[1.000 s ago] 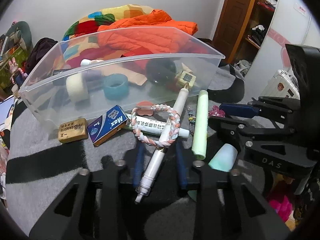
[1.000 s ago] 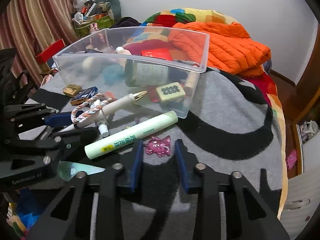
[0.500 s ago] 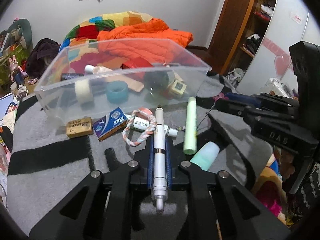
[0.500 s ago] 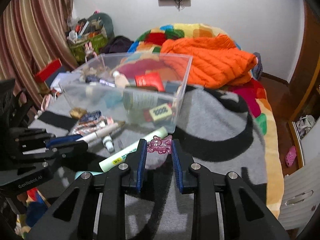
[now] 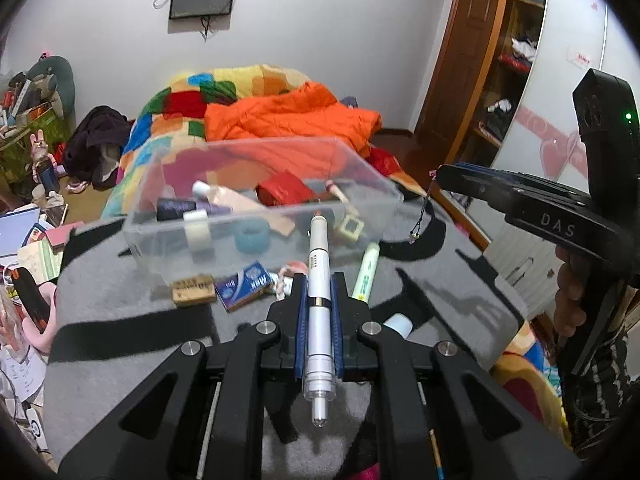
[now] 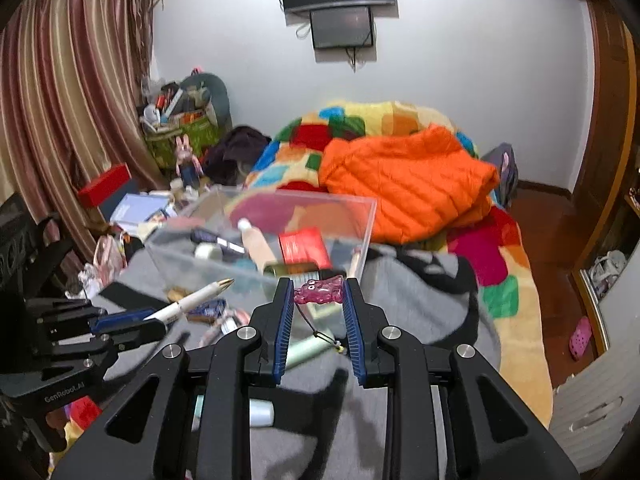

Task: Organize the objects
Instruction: 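Carry the white pen into the box with the left gripper while the right drops the pink clip in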

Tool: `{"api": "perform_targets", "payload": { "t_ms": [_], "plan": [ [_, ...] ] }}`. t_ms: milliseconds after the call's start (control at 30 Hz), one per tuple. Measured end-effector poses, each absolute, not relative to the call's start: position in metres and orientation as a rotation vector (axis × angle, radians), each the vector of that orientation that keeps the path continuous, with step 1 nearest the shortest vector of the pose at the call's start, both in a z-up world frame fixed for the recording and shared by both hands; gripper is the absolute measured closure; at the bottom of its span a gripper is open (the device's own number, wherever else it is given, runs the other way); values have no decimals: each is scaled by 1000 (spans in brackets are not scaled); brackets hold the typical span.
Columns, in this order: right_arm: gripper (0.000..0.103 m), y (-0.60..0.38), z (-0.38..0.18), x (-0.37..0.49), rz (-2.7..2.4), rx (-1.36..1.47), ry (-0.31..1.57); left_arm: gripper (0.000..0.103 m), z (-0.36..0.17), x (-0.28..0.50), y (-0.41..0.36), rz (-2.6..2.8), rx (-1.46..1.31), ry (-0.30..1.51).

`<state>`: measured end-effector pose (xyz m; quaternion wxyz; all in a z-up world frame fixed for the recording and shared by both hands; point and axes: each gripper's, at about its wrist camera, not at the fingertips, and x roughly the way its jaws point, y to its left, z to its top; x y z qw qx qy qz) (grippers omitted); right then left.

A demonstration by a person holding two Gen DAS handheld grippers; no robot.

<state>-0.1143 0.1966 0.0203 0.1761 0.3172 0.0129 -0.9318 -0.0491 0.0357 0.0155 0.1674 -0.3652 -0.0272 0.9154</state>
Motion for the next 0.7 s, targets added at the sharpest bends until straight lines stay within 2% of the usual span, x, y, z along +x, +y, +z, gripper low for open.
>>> {"api": "perform_targets", "payload": {
  "t_ms": [433,700],
  "plan": [
    [80,176,59,-156,-2677,779,59,93,46,-76,16,2688,-936,-120],
    [80,169,36,-185,-2672,879,68,93,33,-128,5,2663,-1020,-175]
  ]
}}
